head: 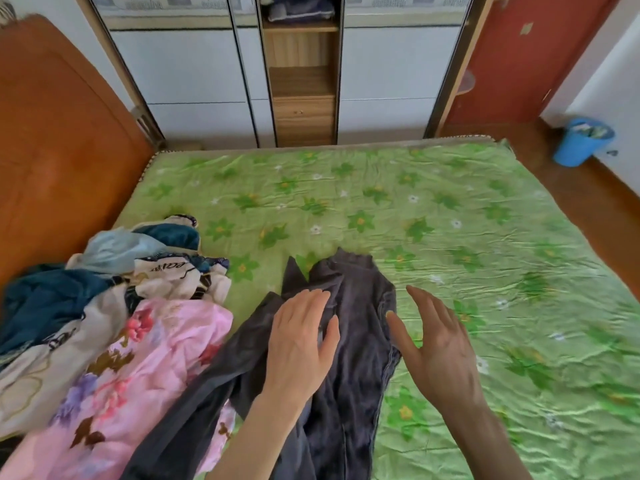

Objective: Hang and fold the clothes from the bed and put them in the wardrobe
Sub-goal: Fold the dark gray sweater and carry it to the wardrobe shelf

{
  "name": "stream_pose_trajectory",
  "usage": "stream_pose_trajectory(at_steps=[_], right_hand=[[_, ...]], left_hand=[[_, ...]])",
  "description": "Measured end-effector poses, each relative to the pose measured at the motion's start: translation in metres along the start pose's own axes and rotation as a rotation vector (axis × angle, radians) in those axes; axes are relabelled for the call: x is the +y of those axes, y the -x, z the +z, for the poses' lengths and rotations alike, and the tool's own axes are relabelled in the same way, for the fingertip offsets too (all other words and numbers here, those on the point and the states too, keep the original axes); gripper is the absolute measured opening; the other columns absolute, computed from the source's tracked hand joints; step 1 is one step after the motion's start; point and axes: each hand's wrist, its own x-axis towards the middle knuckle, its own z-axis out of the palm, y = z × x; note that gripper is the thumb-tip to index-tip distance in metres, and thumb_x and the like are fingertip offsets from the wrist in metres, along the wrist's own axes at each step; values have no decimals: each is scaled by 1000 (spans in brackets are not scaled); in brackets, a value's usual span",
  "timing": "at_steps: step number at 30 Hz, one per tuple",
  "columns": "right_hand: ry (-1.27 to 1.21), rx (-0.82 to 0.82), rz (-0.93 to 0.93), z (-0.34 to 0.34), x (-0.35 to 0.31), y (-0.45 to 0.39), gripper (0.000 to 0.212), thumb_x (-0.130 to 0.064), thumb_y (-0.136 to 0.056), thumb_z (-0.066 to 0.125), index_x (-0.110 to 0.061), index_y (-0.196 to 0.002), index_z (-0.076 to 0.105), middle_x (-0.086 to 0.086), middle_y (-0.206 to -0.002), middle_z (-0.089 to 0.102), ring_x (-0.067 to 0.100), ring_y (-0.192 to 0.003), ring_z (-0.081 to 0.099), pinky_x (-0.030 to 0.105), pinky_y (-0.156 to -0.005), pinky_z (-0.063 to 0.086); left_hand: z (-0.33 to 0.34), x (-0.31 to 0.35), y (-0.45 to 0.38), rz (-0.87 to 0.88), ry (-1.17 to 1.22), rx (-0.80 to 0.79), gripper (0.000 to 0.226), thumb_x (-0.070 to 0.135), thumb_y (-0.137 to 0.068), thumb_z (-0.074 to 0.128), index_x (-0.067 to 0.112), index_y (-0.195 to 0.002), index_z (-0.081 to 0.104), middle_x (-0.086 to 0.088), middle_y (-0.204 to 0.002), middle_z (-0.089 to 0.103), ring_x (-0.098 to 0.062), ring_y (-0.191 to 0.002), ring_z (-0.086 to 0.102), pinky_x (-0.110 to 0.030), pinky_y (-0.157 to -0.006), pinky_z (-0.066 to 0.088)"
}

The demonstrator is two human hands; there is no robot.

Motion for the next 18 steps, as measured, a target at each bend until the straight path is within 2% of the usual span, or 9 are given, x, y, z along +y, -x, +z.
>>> stream_pose_trajectory(at_steps=[9,15,18], right_hand=[[31,-84,95,131,82,-77,61,-58,-101,45,-16,-144,52,5,-137,65,27,-125,62,46,-102,51],[111,-115,110,219,156,-123,54,-51,-105,52,-14,-143,54,8,-134,66,30,-120,65,47,-99,52],[154,-161,127,256,190,-147,55,-49,-101,53,-12,-143,54,11,-131,67,33,-117,65,49,-97,52]], left_hand=[[138,-70,-62,-84,35,-82,44,38,-106,48,13,-140,61,1,-137,65,-18,-130,59,-39,-110,49],[243,-136,-104,-90,-57,-158,47,43,-105,42,16,-138,61,1,-130,68,-19,-123,62,-37,-105,51],[291,-165,-126,-106,-129,-219,44,40,-104,48,14,-137,63,-3,-129,69,-24,-121,64,-41,-102,52]])
